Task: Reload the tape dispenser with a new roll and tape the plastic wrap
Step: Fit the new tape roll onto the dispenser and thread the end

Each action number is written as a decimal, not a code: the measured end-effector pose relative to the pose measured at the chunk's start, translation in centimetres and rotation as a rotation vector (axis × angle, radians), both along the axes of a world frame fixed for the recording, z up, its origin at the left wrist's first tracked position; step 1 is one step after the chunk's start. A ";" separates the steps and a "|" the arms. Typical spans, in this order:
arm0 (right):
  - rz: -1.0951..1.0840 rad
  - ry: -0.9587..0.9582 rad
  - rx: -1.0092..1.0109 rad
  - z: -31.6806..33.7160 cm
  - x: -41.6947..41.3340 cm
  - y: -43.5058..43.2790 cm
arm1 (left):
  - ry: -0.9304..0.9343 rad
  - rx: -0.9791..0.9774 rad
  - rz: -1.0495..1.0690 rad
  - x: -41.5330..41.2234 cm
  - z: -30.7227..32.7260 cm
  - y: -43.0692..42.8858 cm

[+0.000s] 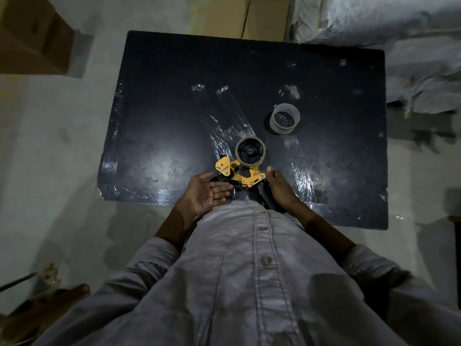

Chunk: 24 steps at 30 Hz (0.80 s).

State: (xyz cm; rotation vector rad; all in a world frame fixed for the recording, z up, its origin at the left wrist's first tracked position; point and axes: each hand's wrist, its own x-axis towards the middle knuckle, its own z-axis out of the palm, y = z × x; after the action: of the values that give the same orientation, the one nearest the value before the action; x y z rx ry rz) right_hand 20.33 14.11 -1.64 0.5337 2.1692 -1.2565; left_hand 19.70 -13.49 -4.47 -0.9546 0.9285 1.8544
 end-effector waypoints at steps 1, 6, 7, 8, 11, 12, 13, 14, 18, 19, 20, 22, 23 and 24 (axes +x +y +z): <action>-0.005 -0.001 -0.005 0.0 0.0 0.0 | 0.015 -0.010 -0.016 -0.1 0.0 0.0; -0.020 0.002 -0.019 0.0 0.1 0.1 | 0.040 -0.012 0.010 0.3 0.0 0.3; -0.019 0.002 -0.018 0.0 0.2 0.1 | 0.030 -0.003 0.013 0.4 0.0 0.2; -0.022 0.000 -0.021 -0.1 0.2 0.1 | 0.021 0.001 0.010 0.4 0.0 0.2; -0.013 -0.012 -0.024 -0.4 0.2 0.1 | 0.013 -0.002 -0.006 0.1 0.1 0.0; -0.013 -0.015 -0.025 -0.4 0.2 0.1 | 0.012 -0.005 -0.011 0.0 0.1 0.0; -0.015 -0.017 -0.026 -0.4 0.2 0.0 | 0.012 -0.010 -0.016 -0.2 0.1 0.0; -0.013 -0.017 -0.026 -0.4 0.2 0.0 | 0.011 -0.017 -0.020 -0.3 0.1 0.0; -0.011 -0.010 -0.033 -0.5 0.1 0.0 | 0.017 -0.032 -0.054 -0.5 0.0 0.0; -0.012 -0.014 -0.031 -0.6 0.1 0.0 | 0.015 -0.030 -0.058 -0.5 0.0 0.0; -0.012 -0.016 -0.031 -0.5 0.0 0.0 | 0.015 -0.031 -0.061 -0.5 0.0 -0.1; -0.010 -0.021 -0.040 -0.6 -0.1 0.0 | 0.010 -0.046 -0.080 -0.5 -0.1 -0.2; -0.013 -0.026 -0.053 -0.2 -0.1 -0.1 | 0.007 -0.065 -0.096 -0.6 -0.1 -0.2; -0.022 -0.033 -0.073 0.1 -0.1 -0.1 | 0.004 -0.089 -0.119 -0.6 0.0 -0.2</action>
State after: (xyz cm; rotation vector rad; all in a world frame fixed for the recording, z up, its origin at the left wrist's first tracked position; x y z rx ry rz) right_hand 20.19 13.98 -1.50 0.5461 2.0872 -1.3240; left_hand 19.06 -13.67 -4.47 -0.9292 1.0550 1.7280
